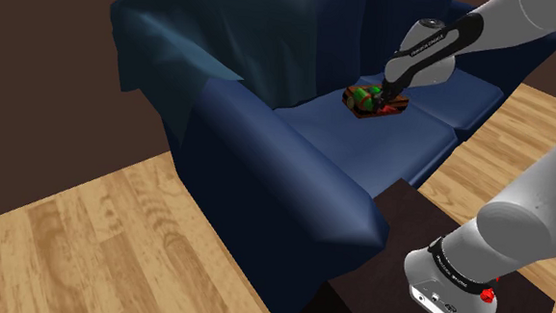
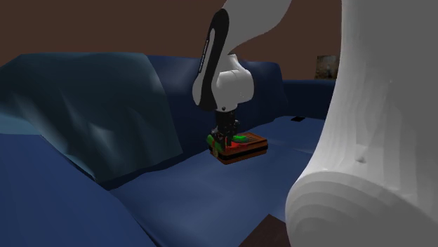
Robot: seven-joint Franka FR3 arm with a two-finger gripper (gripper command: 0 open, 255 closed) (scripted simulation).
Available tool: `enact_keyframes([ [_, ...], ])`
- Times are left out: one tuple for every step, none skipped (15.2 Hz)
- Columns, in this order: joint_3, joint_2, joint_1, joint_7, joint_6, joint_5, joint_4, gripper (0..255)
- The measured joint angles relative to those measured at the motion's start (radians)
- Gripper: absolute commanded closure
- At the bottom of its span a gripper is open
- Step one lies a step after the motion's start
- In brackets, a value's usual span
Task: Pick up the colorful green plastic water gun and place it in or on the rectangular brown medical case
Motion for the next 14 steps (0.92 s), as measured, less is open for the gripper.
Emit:
enact_keyframes([
  [-0.001,-0.013,0.002,0.003,-0.012,-0.004,-0.001,255],
  [-0.002,-0.023,0.002,0.0,-0.024,-0.005,0.002,255],
  [-0.002,-0.033,0.001,-0.002,-0.039,-0.005,0.007,255],
  [-0.003,-0.046,0.003,0.001,-0.051,-0.009,0.006,255],
  [-0.003,-0.054,0.003,-0.002,-0.065,-0.009,0.012,255],
  [-0.004,-0.047,-0.002,-0.017,-0.077,0.001,0.032,255],
  [-0.004,-0.03,-0.008,-0.032,-0.088,0.014,0.061,255],
  [-0.005,-0.012,-0.019,-0.057,-0.101,0.031,0.092,255],
  [-0.007,0.005,-0.031,-0.082,-0.11,0.047,0.12,255],
  [-0.006,0.034,-0.043,-0.107,-0.121,0.067,0.161,255],
  [-0.006,0.049,-0.054,-0.129,-0.143,0.081,0.198,255],
  [-0.006,0.075,-0.071,-0.158,-0.161,0.1,0.244,255],
  [-0.003,0.109,-0.082,-0.176,-0.177,0.117,0.294,255],
  [0.0,0.14,-0.097,-0.198,-0.191,0.134,0.339,255],
])
